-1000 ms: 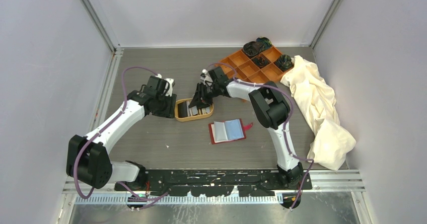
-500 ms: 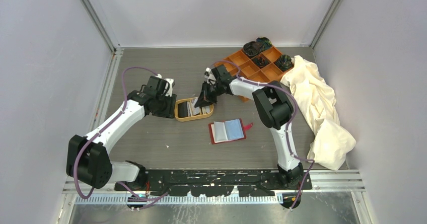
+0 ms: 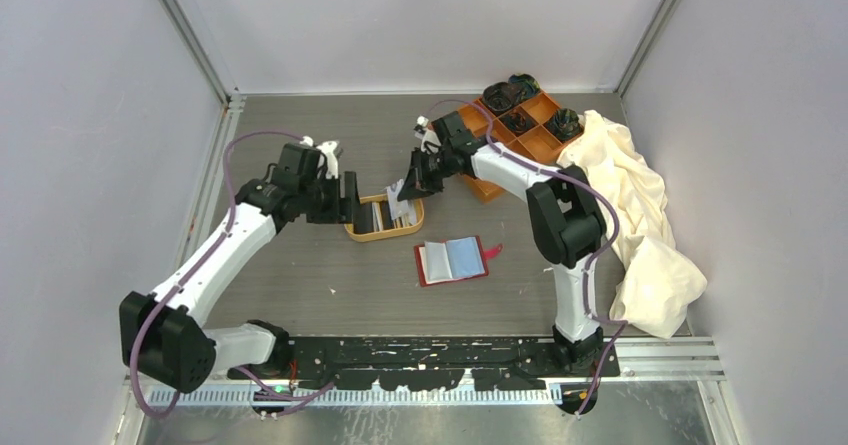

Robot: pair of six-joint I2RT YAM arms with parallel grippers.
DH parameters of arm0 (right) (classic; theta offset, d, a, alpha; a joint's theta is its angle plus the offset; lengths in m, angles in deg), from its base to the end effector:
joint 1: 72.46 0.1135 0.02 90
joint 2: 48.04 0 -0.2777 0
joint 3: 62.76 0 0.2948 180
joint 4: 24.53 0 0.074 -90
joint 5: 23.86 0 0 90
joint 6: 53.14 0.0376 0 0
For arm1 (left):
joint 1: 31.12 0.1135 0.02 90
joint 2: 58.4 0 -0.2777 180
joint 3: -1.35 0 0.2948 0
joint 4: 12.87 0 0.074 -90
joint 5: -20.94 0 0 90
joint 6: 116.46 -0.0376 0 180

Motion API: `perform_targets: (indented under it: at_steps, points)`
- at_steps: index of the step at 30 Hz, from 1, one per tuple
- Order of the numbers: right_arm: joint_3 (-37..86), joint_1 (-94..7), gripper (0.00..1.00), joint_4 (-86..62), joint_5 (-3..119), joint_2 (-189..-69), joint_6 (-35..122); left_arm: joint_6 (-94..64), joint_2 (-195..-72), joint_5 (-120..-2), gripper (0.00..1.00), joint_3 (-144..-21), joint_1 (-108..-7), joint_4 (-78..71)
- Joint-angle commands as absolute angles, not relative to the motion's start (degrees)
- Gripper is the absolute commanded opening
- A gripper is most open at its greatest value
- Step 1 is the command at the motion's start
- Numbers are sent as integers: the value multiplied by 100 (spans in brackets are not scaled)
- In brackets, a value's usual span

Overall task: Put the credit cards into the card holder
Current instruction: Pick up the credit card from the storage box, then insert the credit card into the card holder.

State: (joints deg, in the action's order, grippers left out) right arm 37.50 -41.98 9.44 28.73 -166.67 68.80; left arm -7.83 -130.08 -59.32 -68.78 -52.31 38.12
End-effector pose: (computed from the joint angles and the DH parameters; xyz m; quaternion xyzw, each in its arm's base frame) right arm 0.4161 0.2714 0.1821 -0.0921 0.8977 0.4180 0.1042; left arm 0.2727 -0.1125 0.2810 0.0483 0.9428 -0.1846 0.2734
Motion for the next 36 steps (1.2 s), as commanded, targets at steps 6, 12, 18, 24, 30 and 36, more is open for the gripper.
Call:
perform_targets:
  at_steps: [6,12,18,24,30,36]
  points:
    - [3135,-4606,1,826,2566,-15328,6278,2194,-12277,-6684,93,-8698,-6314,4224]
    - [2626,-4945,1,806,2375,-14602,5835,2864,-12694,-8190,98,-10331,-7947,4990]
    - [2264,-5361,1,567,2233,-14020,5727,2909,-12722,-8237,98,-10817,-8428,4665]
    - [2151,-5614,1,366,2055,-13936,5848,2905,-12766,-8386,98,-10883,-8896,4507]
    - [2121,-5624,1,312,1962,-13983,5926,2955,-12814,-8858,98,-11016,-9328,4477]
    - [2063,-5621,1,199,1808,-13845,6067,2759,-13148,-9137,98,-11367,-9893,4519]
